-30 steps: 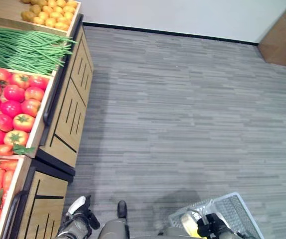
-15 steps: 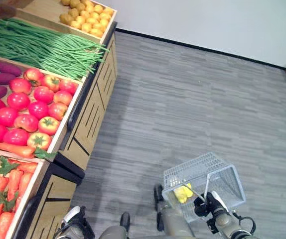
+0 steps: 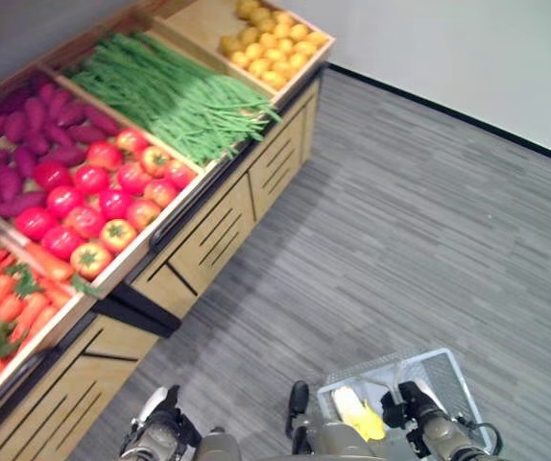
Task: Get the vegetables into the basket
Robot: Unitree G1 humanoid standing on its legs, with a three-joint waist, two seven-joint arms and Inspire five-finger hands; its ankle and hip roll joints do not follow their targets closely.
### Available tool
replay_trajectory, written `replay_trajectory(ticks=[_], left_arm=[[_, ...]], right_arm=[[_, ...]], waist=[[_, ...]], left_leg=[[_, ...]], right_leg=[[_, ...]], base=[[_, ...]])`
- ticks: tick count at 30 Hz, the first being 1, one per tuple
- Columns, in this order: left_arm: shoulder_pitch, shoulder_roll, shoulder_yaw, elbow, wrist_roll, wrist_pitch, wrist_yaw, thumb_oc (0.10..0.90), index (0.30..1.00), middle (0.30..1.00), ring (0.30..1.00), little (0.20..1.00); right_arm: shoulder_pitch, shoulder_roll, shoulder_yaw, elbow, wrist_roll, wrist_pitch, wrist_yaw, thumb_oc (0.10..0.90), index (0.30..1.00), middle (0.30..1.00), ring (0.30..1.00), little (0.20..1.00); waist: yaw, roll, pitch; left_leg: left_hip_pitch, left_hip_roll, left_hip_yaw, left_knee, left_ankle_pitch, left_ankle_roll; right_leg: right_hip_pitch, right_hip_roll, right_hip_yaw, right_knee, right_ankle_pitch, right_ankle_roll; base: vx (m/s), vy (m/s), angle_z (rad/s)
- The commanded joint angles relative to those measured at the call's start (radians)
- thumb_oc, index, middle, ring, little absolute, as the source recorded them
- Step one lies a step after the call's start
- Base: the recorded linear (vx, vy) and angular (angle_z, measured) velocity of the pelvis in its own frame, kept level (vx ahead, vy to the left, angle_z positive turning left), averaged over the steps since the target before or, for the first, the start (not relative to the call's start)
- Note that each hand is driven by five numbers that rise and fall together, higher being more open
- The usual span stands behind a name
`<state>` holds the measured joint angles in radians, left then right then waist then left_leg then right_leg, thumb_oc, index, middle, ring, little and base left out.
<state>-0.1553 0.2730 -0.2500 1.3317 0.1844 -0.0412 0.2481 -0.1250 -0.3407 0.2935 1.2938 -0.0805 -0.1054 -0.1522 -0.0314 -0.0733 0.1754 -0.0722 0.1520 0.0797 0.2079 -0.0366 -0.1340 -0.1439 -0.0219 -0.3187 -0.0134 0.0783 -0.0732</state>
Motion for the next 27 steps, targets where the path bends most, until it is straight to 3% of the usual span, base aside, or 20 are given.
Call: replay_trajectory(ticks=[1,3,9,11,14,18,20,21,23,26,27], left_arm=[[-0.002,0.018,-0.051,-0.049,0.021,-0.015,0.022,0.9,1.0,1.0,1.0,1.0],[-0.014,0.023,-0.077,-0.06,0.048,-0.011,0.028,0.9,1.0,1.0,1.0,1.0],[-0.001,0.033,-0.076,-0.042,0.064,-0.006,0.016,0.9,1.0,1.0,1.0,1.0],[0.011,0.043,-0.072,-0.042,0.067,-0.009,0.007,0.9,1.0,1.0,1.0,1.0],[0.011,0.051,-0.066,-0.042,0.067,-0.01,0.01,0.9,1.0,1.0,1.0,1.0],[0.022,0.062,-0.04,-0.054,0.037,-0.014,0.014,0.9,1.0,1.0,1.0,1.0],[0.021,0.066,-0.033,-0.052,0.026,-0.014,0.012,0.9,1.0,1.0,1.0,1.0],[0.017,0.071,-0.03,-0.044,0.019,-0.017,0.011,0.9,1.0,1.0,1.0,1.0],[0.013,0.075,-0.024,-0.027,0.004,-0.02,0.007,0.9,1.0,1.0,1.0,1.0],[0.007,0.076,-0.013,-0.016,-0.014,-0.029,0.0,0.9,1.0,1.0,1.0,1.0],[0.002,0.078,-0.014,-0.008,-0.016,-0.03,0.0,0.9,1.0,1.0,1.0,1.0]], right_arm=[[0.078,-0.036,-0.065,0.017,0.023,0.004,-0.034,0.4,0.3,0.3,0.3,0.3],[0.085,-0.034,-0.069,0.018,0.016,0.009,-0.04,0.4,0.3,0.3,0.3,0.3],[0.084,-0.026,-0.073,0.028,0.003,0.018,-0.034,0.4,0.3,0.3,0.3,0.3],[0.091,-0.015,-0.067,0.034,-0.015,0.021,-0.023,0.4,0.3,0.3,0.3,0.3],[0.085,-0.005,-0.06,0.04,-0.024,0.027,-0.019,0.4,0.3,0.3,0.3,0.3],[0.071,0.011,-0.042,0.024,-0.029,0.027,-0.018,0.4,0.3,0.3,0.3,0.3],[0.063,0.018,-0.033,0.021,-0.026,0.025,-0.014,0.4,0.3,0.3,0.3,0.3],[0.057,0.024,-0.022,0.018,-0.024,0.022,-0.01,0.4,0.3,0.3,0.3,0.3],[0.049,0.03,-0.007,0.016,-0.023,0.021,-0.01,0.4,0.3,0.3,0.3,0.3],[0.043,0.033,-0.003,0.011,-0.017,0.019,-0.009,0.4,0.3,0.3,0.3,0.3],[0.042,0.035,0.0,0.009,-0.017,0.017,-0.008,0.4,0.3,0.3,0.3,0.3]], waist=[[-0.035,0.034,-0.002],[-0.046,0.056,-0.005],[-0.031,0.043,0.002],[-0.01,0.017,-0.005],[0.006,0.004,-0.01],[0.031,0.0,-0.005],[0.028,0.008,0.001],[0.02,0.013,0.005],[0.016,0.017,0.009],[0.006,0.015,0.008],[-0.008,0.015,0.012]], left_leg=[[-0.037,0.047,0.244,-0.105,0.053,0.042],[-0.064,0.045,0.328,-0.163,0.118,0.029],[-0.068,0.007,0.276,-0.157,0.076,0.063],[-0.085,-0.03,0.249,-0.135,0.038,0.09],[-0.087,-0.063,0.231,-0.147,0.026,0.11],[-0.058,-0.107,0.196,-0.2,0.022,0.146],[-0.053,-0.115,0.173,-0.221,0.048,0.16],[-0.041,-0.117,0.148,-0.234,0.054,0.16],[-0.02,-0.116,0.12,-0.25,0.058,0.153],[-0.008,-0.11,0.078,-0.247,0.05,0.137],[0.001,-0.11,0.048,-0.242,0.041,0.133]], right_leg=[[0.009,-0.131,0.055,0.096,-0.075,0.188],[0.013,-0.145,0.001,0.089,-0.071,0.198],[0.031,-0.179,0.005,0.138,-0.087,0.209],[0.057,-0.211,0.015,0.123,-0.058,0.231],[0.062,-0.235,0.018,0.13,-0.017,0.251],[0.025,-0.274,0.028,0.272,0.037,0.27],[-0.015,-0.241,0.09,0.327,0.066,0.255],[-0.042,-0.196,0.15,0.329,0.049,0.243],[-0.071,-0.166,0.187,0.297,0.019,0.231],[-0.092,-0.176,0.238,0.176,0.027,0.237],[-0.101,-0.17,0.306,0.133,0.033,0.243]], base=[[0.06,0.038,1.24],[0.07,0.107,1.25],[0.12,0.155,0.26],[0.15,0.279,0.25],[0.08,0.231,0.37],[0.05,0.195,0.35],[0.03,0.098,0.42],[0.11,0.053,0.59],[0.13,-0.022,0.66],[0.16,-0.144,0.75],[0.18,-0.164,0.77]])
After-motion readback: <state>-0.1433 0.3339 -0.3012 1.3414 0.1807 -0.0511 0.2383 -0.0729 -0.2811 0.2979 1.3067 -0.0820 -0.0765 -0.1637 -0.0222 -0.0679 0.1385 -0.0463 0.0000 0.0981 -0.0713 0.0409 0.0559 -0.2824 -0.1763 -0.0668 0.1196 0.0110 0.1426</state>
